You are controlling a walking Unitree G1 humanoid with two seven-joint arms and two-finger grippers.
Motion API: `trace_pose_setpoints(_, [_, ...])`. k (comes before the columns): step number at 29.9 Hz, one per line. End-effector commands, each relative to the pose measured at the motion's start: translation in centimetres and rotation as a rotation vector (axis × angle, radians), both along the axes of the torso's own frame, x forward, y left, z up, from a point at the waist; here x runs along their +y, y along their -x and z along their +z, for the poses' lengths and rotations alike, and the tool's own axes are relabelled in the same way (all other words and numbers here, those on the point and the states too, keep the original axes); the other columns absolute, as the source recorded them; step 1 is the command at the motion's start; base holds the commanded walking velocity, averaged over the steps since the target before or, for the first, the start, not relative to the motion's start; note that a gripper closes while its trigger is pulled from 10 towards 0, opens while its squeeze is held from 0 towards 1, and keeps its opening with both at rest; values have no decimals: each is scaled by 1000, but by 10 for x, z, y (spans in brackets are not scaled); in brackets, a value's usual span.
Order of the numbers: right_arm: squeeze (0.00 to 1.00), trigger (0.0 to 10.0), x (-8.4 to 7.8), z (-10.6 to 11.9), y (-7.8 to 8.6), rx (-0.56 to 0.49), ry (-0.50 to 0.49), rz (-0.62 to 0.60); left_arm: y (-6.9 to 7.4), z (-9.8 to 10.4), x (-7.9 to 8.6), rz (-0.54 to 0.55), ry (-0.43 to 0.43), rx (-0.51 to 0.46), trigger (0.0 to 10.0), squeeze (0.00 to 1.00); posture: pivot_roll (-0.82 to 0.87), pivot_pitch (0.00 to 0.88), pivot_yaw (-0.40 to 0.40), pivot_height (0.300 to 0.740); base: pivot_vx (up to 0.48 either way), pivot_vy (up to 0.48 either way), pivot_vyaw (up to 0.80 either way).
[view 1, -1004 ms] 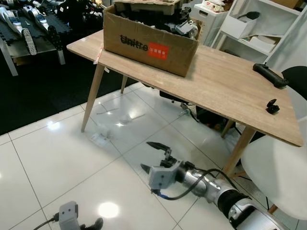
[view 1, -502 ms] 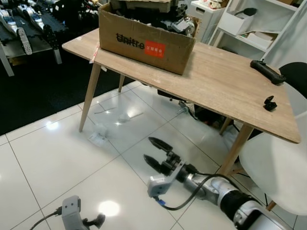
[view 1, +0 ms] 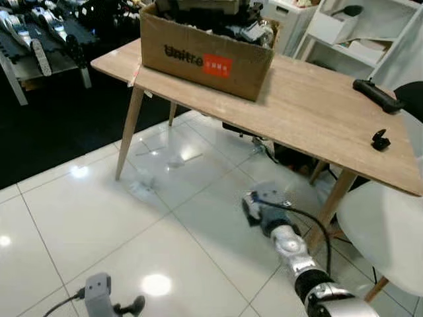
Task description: Picking trash to rubbish bin
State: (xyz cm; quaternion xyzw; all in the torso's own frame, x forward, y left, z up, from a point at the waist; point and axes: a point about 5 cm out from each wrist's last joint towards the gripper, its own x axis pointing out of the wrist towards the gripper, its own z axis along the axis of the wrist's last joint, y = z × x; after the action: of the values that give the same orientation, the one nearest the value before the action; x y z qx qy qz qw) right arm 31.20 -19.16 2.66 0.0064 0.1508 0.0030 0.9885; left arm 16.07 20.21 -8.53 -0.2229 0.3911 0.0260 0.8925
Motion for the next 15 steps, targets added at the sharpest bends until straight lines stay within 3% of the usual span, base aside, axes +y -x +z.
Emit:
trace_pose_setpoints(1, [0,10000,-18,-24,20,132,-185,-84,8,-5,-8,-3,14,35,10000,0,151,66,-114,740,0,0,0])
trace_pose_setpoints(3, [0,10000,-25,-41,39,218,-179,-101,11,-7,-8,4,-6,48,10000,0,153,74,-120,740,0,0,0])
trace_pose_setpoints(6, [0,10000,-28,-48,48,254,-140,-99,13,-7,-8,9,-14,55,10000,0,158,78,-123,740,0,0,0])
trace_pose_setpoints(8, [0,10000,-34,-76,84,425,-42,-111,21,-11,-12,-3,-41,80,10000,0,181,100,-120,740,0,0,0])
trace_pose_setpoints(11, [0,10000,-35,-77,87,436,-42,-115,22,-11,-13,-5,-41,79,10000,0,181,100,-120,740,0,0,0])
trace_pose_setpoints(15, [0,10000,-46,-91,112,542,11,-191,35,-16,-10,13,-54,111,10000,0,181,115,-119,740,0,0,0])
